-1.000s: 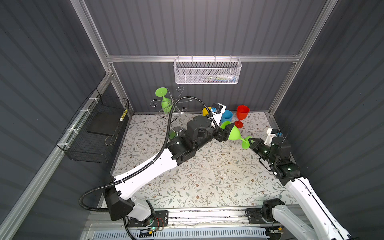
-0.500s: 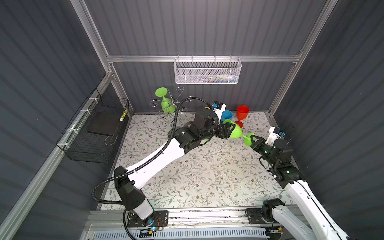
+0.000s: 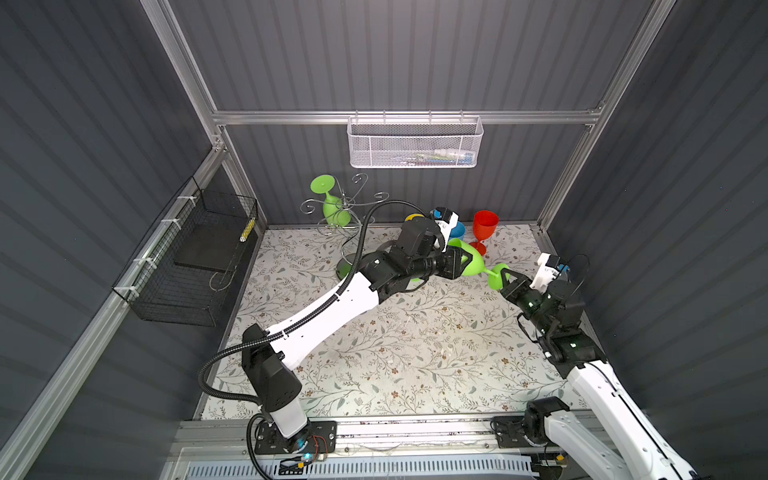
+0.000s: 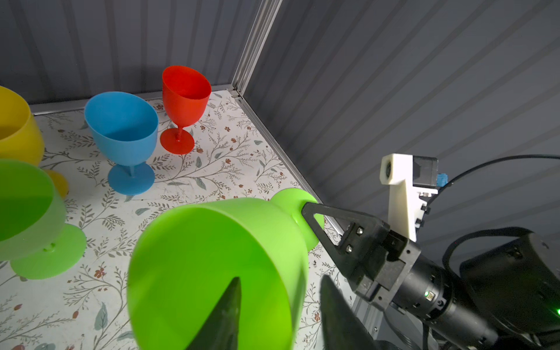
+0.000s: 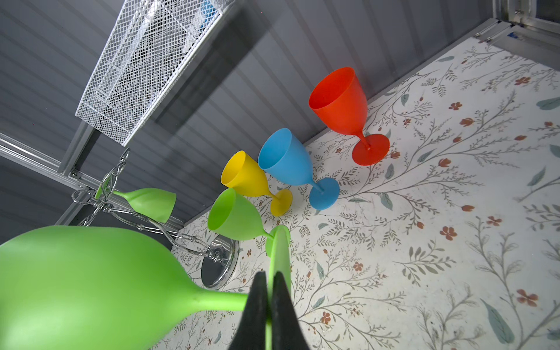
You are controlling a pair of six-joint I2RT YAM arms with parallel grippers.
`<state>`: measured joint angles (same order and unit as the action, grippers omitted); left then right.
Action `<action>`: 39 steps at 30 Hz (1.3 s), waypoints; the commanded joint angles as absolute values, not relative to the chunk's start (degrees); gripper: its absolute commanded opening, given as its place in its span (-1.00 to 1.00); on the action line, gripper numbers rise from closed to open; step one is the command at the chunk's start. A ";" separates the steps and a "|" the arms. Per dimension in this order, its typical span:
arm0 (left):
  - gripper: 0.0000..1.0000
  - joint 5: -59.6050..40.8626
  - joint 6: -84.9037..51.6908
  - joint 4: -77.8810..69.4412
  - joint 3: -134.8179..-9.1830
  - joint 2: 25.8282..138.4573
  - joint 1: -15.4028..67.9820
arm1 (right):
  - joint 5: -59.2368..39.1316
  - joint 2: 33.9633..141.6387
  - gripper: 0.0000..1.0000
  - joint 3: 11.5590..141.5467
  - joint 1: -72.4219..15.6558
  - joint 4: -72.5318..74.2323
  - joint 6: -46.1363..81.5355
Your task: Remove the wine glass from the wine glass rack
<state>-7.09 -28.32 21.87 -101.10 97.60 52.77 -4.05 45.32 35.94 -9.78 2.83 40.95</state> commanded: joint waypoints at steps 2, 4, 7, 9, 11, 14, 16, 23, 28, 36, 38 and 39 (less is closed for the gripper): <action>-0.51 -8.18 -28.48 22.26 -103.31 98.48 52.54 | -3.20 45.34 -1.00 35.46 -9.67 5.34 39.99; -0.74 -8.26 -28.39 22.46 -103.79 98.78 52.47 | -3.25 45.52 -1.00 35.38 -9.67 5.45 39.73; -0.97 -7.91 -28.05 22.88 -104.33 99.13 52.53 | -3.34 45.75 -0.96 35.42 -9.71 5.54 39.21; -1.00 -7.49 -27.65 23.35 -104.80 99.27 52.47 | -3.41 45.88 -0.86 35.43 -9.67 5.45 38.96; -1.00 -7.21 -27.25 23.79 -105.10 99.48 52.47 | -3.42 45.92 -0.85 35.42 -9.67 5.45 38.85; -1.00 -6.85 -26.77 24.41 -105.19 99.64 52.52 | -3.60 46.14 -0.72 35.64 -9.67 5.28 38.59; -1.00 -6.06 -26.25 25.35 -105.30 99.71 52.48 | -3.74 46.06 -0.44 35.79 -9.68 4.76 37.99; -1.00 -0.87 -23.71 30.63 -105.19 100.83 52.47 | 3.23 46.38 0.13 38.39 -9.69 -2.31 34.10; -1.00 2.81 -21.86 35.72 -106.77 104.04 52.56 | 4.66 48.10 0.42 40.15 -9.40 -4.94 32.82; -1.00 8.03 -18.49 42.61 -112.91 112.04 53.11 | 3.73 49.31 0.62 40.43 -9.23 -5.06 31.44; -1.00 9.07 -17.41 44.64 -115.16 114.34 53.35 | 3.72 49.22 0.64 40.37 -9.23 -5.16 31.12; -1.00 9.82 -16.96 45.79 -116.24 115.34 53.60 | 3.86 49.16 0.65 40.34 -9.23 -5.16 30.90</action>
<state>6.68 -19.84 40.84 -112.66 113.97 52.95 3.25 49.23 39.05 -9.41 -4.78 32.29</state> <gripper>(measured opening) 0.048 0.822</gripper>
